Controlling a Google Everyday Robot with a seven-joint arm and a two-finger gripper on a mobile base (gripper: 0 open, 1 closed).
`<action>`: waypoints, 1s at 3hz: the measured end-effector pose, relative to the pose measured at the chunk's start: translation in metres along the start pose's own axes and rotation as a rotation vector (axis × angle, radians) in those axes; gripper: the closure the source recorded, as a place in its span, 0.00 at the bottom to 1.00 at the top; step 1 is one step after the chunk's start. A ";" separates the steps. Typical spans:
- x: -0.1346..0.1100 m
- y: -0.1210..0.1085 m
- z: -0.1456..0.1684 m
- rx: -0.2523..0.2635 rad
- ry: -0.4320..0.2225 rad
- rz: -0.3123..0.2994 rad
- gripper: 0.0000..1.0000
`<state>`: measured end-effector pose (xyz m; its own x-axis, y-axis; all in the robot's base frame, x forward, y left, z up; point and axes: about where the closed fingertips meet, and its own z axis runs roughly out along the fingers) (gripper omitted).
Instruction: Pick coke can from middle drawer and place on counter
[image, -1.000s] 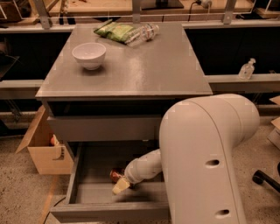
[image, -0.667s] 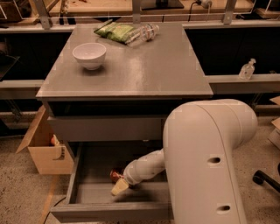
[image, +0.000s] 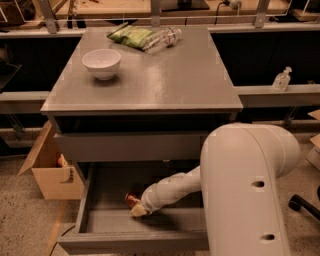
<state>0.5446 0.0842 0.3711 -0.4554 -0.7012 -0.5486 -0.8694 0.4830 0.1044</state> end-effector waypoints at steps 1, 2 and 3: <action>-0.002 0.001 0.000 -0.023 -0.022 -0.011 0.64; -0.014 0.000 -0.014 -0.064 -0.075 -0.059 0.88; -0.029 0.009 -0.049 -0.129 -0.163 -0.110 1.00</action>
Offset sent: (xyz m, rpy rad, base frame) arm -0.0061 0.0086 0.0745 0.2376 -0.0584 0.1970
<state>0.5407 0.0836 0.4283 -0.3286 -0.6467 -0.6884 -0.9342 0.3297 0.1362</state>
